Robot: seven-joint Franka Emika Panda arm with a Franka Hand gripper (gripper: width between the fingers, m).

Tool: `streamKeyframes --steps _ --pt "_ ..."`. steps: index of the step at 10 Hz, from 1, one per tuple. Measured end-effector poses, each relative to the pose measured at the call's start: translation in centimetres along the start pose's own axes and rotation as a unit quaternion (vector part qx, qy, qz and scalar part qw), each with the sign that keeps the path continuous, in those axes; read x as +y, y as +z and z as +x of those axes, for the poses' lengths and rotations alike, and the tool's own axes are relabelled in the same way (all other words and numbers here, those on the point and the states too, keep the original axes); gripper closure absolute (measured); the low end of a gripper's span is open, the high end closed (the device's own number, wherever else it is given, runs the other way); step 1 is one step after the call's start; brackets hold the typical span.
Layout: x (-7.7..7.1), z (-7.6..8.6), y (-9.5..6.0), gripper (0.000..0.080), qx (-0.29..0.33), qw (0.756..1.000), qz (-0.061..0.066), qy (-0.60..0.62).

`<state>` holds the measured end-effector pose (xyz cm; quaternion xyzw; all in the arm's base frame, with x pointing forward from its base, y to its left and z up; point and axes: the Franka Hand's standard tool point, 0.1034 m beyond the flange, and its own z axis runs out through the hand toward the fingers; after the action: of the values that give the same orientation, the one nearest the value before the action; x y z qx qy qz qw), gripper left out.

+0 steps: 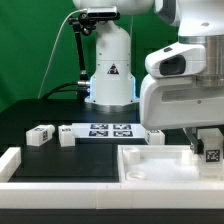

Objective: Assemble one leg

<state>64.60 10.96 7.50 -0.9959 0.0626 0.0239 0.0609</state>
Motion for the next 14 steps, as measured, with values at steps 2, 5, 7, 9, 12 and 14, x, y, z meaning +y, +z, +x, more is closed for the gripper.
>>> streamKeyframes --steps 2,5,7,9,12,14 --pt "0.3 0.0 0.1 0.0509 0.011 0.995 0.007 0.097" --pt "0.6 -0.2 0.1 0.0509 0.016 0.971 0.007 0.240" --pt "0.8 -0.5 0.1 0.0509 0.015 0.936 0.006 0.352" --pt "1.0 -0.7 0.2 0.0509 0.011 0.893 0.008 0.449" --pt "1.2 -1.0 0.2 0.0509 0.003 0.830 0.012 0.558" --pt "1.2 -1.2 0.3 0.0509 -0.003 0.797 0.012 0.604"
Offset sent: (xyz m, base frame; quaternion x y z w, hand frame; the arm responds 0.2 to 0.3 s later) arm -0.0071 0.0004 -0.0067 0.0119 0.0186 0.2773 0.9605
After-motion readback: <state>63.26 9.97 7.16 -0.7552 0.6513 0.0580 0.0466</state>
